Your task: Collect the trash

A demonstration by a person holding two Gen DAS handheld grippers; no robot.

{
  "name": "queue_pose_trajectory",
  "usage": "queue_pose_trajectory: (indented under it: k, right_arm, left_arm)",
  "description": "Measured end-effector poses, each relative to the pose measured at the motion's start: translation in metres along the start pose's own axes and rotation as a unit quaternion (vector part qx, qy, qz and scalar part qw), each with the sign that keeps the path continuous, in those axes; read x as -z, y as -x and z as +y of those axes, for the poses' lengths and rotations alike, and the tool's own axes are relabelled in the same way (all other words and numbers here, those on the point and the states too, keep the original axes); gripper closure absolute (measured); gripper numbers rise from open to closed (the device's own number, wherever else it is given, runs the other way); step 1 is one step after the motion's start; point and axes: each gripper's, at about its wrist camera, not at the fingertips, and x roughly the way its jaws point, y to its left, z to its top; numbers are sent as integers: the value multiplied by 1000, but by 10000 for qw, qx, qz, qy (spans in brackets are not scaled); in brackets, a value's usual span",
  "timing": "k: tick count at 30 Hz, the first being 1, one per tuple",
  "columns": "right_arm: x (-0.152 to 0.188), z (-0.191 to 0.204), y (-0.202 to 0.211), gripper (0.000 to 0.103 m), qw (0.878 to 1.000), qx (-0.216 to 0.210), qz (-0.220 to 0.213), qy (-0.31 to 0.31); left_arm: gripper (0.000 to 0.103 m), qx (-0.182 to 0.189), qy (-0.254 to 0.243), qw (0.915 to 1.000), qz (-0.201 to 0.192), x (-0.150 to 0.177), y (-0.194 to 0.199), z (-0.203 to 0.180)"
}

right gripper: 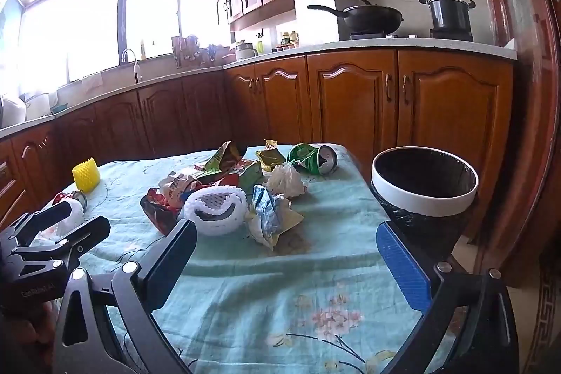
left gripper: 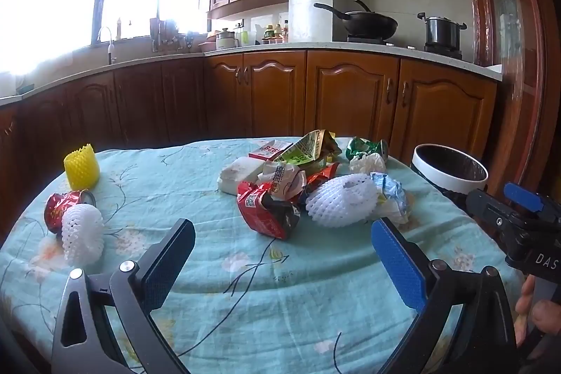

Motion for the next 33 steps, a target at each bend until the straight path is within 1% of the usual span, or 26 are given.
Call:
queue_pose_trajectory:
  k: [17, 33]
  right_arm:
    - [-2, 4, -1, 0, 9999, -99, 31, 24]
    - [-1, 5, -5, 0, 9998, -200, 91, -25]
  left_arm:
    - [2, -28, 33, 10000, -45, 0, 3, 1]
    - [2, -5, 31, 10000, -4, -2, -1, 1]
